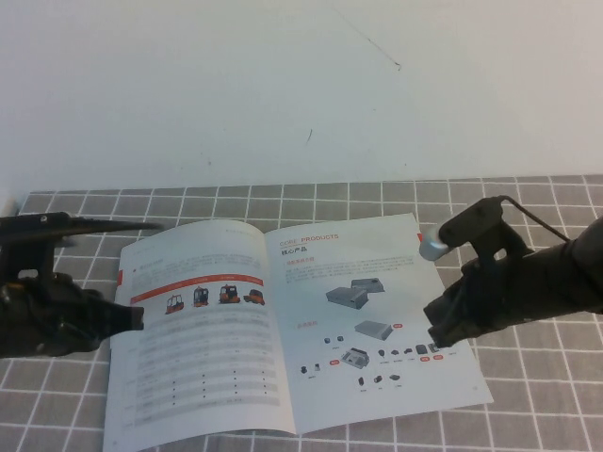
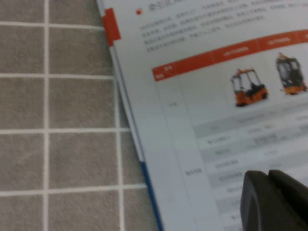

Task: Close book
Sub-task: 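Close the open booklet and leave it lying on the table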

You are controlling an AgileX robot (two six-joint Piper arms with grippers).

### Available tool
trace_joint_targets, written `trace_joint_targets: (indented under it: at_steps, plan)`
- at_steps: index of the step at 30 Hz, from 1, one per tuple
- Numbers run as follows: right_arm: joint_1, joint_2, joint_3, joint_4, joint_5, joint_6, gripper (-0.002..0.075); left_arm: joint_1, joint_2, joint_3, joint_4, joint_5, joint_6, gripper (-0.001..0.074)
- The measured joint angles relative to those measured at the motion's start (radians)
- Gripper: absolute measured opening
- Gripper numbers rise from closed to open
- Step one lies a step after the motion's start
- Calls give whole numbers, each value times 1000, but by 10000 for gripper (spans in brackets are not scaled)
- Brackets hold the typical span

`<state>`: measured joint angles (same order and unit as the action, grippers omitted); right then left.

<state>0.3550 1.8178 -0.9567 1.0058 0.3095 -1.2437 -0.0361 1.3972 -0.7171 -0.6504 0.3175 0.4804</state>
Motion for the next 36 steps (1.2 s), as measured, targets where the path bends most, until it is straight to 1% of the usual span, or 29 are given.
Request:
trace_joint_targets:
  at_steps: [10,19,36]
  plan:
    - [0,111,-2,2,-6,0,-3,0,127,-2,-2,-123,0,-4]
    - [0,113,-6,6,-4,0,-3,0,197,-6,-11,-237,0,-4]
    - [0,116,-11,6,5,4,-3,0,324,-10,-13,-293,9,-4]
